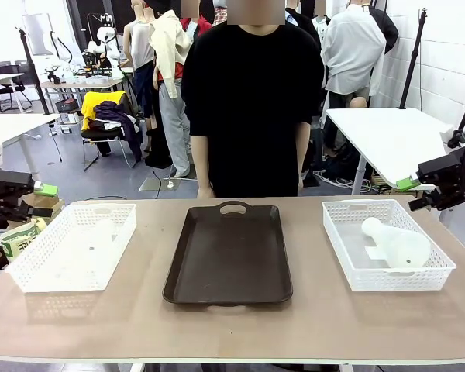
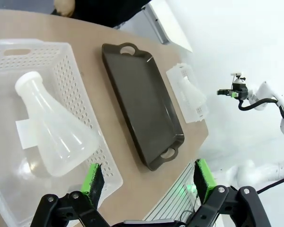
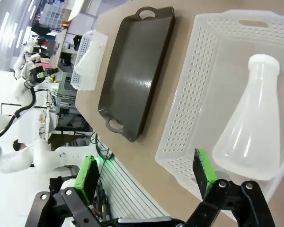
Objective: Prepare the laboratory tools.
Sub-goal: Pick up the Big flask that the person points to.
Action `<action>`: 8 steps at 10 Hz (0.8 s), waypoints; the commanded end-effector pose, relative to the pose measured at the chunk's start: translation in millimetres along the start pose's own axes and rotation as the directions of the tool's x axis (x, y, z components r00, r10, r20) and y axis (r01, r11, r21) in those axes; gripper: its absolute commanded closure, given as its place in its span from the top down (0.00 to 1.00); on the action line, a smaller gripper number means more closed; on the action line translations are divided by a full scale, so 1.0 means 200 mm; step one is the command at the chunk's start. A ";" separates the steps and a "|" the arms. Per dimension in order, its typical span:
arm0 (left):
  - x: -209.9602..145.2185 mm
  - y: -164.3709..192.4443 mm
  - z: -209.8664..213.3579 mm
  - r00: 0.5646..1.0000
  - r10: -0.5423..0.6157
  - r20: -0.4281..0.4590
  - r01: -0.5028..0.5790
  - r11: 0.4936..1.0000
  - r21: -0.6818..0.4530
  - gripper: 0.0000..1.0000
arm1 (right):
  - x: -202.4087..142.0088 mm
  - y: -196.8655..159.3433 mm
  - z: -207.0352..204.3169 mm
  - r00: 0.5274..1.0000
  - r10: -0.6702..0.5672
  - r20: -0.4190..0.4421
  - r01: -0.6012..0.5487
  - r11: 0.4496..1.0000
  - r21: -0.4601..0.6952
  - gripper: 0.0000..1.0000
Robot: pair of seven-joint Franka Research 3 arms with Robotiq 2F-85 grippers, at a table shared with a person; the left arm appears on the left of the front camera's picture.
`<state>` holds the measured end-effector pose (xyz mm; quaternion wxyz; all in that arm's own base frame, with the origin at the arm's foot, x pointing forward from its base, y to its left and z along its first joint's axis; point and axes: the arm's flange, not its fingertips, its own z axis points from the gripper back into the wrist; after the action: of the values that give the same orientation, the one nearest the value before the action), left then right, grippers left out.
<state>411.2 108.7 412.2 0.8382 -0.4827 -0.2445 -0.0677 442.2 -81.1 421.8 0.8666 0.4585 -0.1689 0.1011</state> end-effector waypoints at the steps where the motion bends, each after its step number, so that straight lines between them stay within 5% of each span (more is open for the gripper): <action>1: 0.02 0.00 0.01 1.000 -0.006 0.010 0.006 1.000 -0.023 1.00 | 0.01 0.03 -0.01 1.000 -0.001 0.009 0.000 1.000 0.020 1.00; 8: -0.01 -0.01 0.01 1.000 0.011 -0.019 -0.011 1.000 -0.012 1.00 | 0.01 0.02 -0.01 1.000 0.007 -0.007 -0.007 1.000 -0.002 1.00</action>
<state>408.7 107.0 413.4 0.8407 -0.4864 -0.2280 -0.0681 442.3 -78.4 423.4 0.8684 0.4548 -0.1683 0.1034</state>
